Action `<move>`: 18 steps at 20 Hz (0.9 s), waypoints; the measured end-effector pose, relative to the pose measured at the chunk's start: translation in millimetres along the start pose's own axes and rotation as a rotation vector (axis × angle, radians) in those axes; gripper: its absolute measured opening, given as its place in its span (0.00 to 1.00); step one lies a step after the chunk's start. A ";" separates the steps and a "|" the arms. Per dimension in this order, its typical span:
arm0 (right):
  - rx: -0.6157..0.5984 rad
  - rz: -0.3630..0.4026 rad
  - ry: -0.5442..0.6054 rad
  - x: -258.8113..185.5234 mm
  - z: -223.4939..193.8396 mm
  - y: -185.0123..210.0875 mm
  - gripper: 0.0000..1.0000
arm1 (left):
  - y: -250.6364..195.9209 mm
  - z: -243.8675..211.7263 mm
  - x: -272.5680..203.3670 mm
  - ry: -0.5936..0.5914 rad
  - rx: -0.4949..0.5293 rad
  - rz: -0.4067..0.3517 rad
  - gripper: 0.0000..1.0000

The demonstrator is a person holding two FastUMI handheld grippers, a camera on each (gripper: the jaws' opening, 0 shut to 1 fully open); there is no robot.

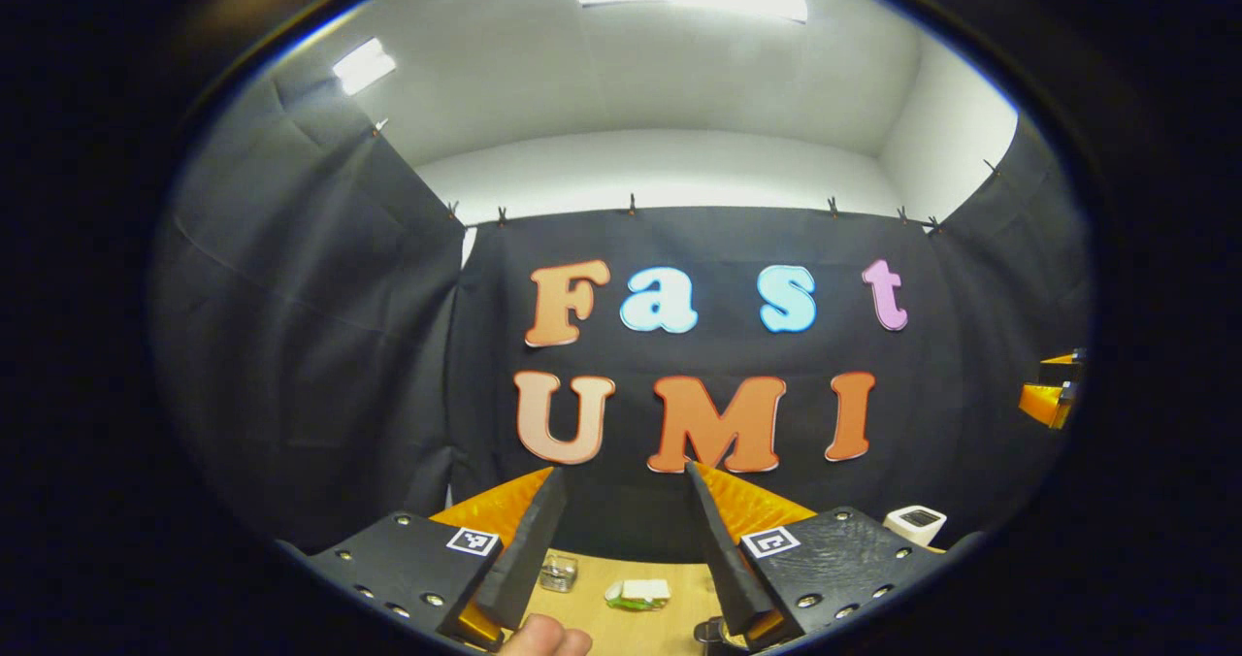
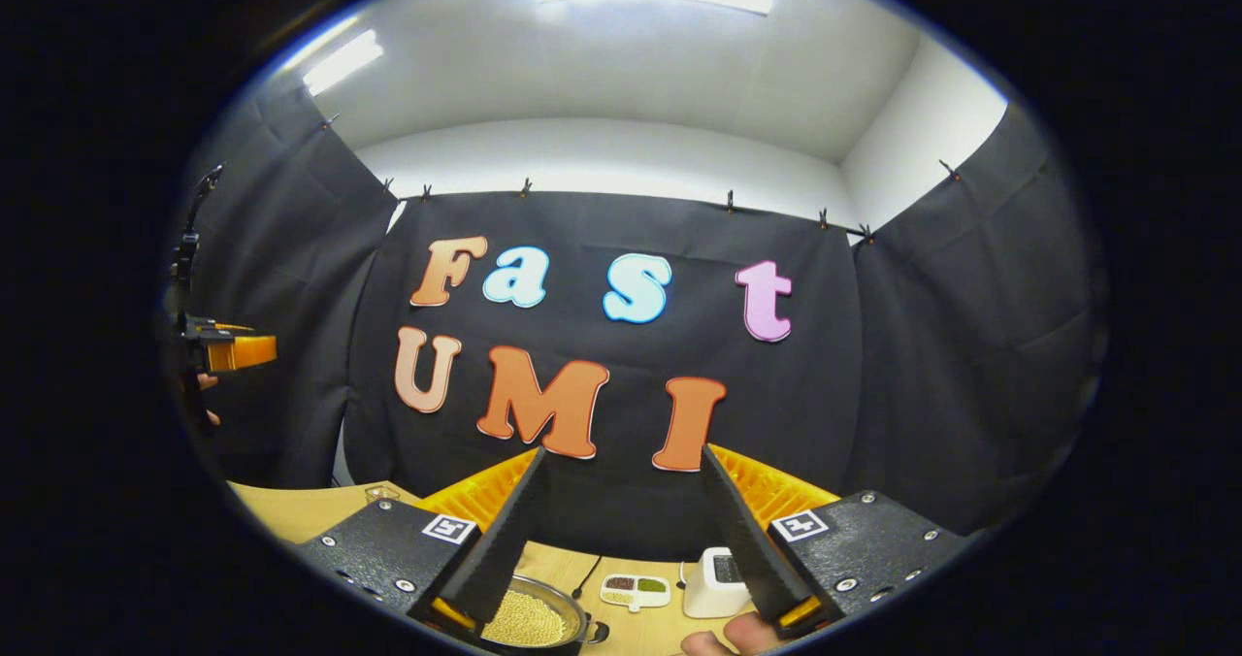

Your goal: First push the handle of the pot to place it horizontally, then grasp the pot with both hands and set it on the induction cooktop.

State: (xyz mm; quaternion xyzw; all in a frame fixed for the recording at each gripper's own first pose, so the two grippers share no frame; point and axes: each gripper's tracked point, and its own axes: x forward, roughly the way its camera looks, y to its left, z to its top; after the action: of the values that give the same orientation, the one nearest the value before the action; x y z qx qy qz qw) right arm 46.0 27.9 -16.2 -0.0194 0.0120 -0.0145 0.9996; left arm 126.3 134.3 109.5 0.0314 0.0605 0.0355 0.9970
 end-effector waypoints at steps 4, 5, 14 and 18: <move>0.001 -0.016 -0.006 -3.3 17.6 -10.6 0.95 | 16.0 37.5 -21.2 -0.041 0.056 0.066 0.74; -0.002 -0.021 -0.009 -4.7 22.5 -12.8 0.95 | 18.0 46.5 -26.7 -0.042 0.070 0.074 0.73; 0.045 -0.059 -0.033 -12.2 35.4 -28.2 0.95 | 25.8 91.9 -39.5 -0.138 0.108 0.159 0.73; 0.069 -0.074 -0.070 -21.9 45.9 -30.5 0.95 | 28.0 80.3 -48.3 -0.066 0.116 0.158 0.74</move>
State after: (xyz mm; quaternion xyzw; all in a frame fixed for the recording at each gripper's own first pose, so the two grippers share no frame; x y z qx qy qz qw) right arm 24.4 -0.2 31.3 0.0141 -0.0240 -0.0512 0.9983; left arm 86.5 153.9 196.6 0.0950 0.0270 0.1093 0.9891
